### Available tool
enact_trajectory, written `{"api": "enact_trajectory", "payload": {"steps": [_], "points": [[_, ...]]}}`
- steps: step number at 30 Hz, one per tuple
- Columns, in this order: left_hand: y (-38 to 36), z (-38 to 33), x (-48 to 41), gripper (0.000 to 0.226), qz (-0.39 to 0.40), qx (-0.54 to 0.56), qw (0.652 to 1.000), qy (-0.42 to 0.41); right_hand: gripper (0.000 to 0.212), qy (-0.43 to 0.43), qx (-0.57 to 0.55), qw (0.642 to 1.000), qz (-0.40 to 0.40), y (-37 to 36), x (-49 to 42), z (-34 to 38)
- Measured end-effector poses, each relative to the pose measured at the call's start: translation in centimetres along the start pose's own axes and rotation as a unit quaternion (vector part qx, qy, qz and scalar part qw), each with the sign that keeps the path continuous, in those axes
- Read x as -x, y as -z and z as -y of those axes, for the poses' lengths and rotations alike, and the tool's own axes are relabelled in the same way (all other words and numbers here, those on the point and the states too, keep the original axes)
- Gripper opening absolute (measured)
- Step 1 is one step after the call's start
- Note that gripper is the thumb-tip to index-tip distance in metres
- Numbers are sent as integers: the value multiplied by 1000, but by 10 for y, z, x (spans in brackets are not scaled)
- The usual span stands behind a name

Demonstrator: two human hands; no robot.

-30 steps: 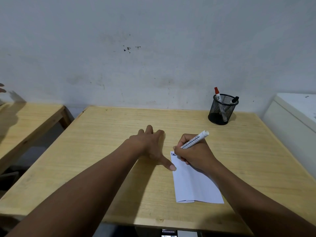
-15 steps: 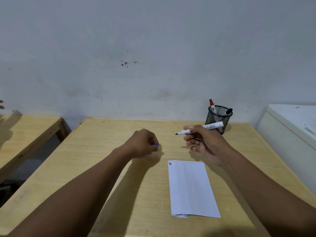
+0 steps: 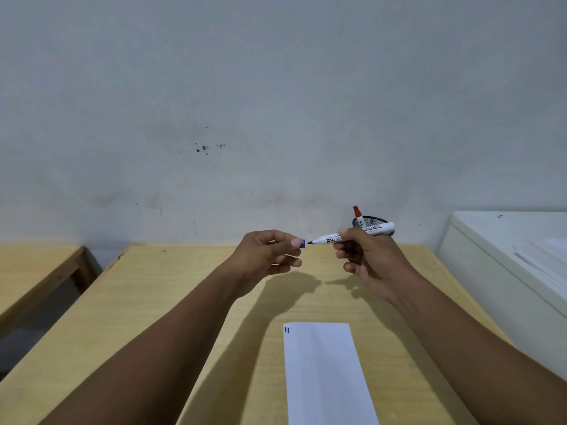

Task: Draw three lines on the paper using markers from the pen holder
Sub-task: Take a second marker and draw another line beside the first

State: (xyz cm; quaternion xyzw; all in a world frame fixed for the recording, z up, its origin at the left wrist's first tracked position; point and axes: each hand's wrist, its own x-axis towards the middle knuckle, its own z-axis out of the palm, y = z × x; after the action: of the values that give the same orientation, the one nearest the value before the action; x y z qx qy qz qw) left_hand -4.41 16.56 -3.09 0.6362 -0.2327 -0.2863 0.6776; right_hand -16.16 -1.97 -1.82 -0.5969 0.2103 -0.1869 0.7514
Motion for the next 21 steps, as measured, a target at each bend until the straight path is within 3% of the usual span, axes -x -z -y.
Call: {"api": "enact_trajectory", "payload": {"steps": [6, 15, 21], "points": [[-9, 3, -5, 24, 2, 23, 1000, 4, 6, 8, -8, 1000, 9, -1, -2, -4], [-18, 3, -16, 17, -26, 13, 999, -29, 5, -36, -71, 996, 28, -4, -2, -15], [-28, -12, -39, 14, -82, -54, 991, -91, 41, -63, 82, 995, 9, 28, -22, 21]]}}
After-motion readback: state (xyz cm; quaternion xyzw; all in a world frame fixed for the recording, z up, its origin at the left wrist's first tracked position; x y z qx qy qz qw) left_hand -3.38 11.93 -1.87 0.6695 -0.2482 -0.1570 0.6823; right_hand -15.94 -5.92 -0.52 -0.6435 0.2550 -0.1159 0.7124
